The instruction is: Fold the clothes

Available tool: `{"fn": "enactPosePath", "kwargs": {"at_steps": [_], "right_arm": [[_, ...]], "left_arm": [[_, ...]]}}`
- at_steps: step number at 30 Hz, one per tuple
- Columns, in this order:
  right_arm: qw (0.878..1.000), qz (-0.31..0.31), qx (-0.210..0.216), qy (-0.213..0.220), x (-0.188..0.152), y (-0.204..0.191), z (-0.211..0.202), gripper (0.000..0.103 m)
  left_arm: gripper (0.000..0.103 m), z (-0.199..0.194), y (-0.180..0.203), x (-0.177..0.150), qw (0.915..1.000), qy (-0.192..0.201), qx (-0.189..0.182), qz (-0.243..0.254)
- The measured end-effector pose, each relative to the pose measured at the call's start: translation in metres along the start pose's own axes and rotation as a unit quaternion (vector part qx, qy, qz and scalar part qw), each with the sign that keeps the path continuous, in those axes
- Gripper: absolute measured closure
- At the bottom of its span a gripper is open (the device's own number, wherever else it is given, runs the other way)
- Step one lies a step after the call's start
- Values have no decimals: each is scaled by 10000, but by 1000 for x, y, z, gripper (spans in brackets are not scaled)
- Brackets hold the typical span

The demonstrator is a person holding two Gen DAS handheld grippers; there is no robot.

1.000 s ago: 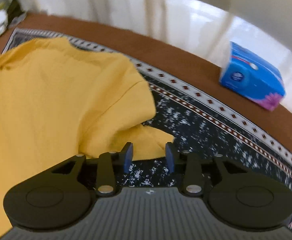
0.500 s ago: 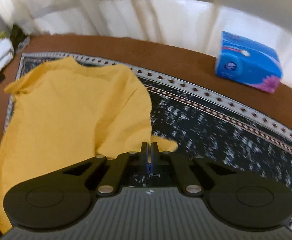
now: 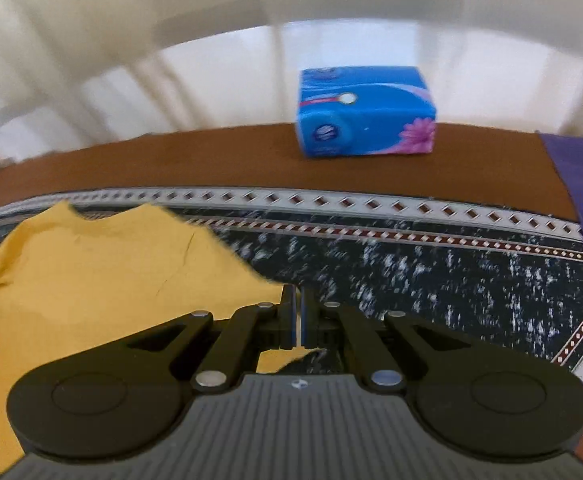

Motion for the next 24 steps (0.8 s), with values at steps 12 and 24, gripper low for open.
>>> {"fn": "enactPosePath", "kwargs": {"at_steps": [12,24], "right_arm": [[9973,692,165,-165,-60,-9,1,76],[9986,386,350,-119,-79,-45,9,69]], "left_arm": [[45,4,-6,-4,9999,2,118,-82],[44,-23,-36,-7,9983,170,463,-320]]}}
Point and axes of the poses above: each gripper's, at about its wrist camera, not at the fingertips, and z roughly the way its jaws point, y to its right, x to its top, the point moved 7 cm from there along z, roughly the way its jaws point, and after that the axes turned 13 degrees about -x, right-handed, at the moved point
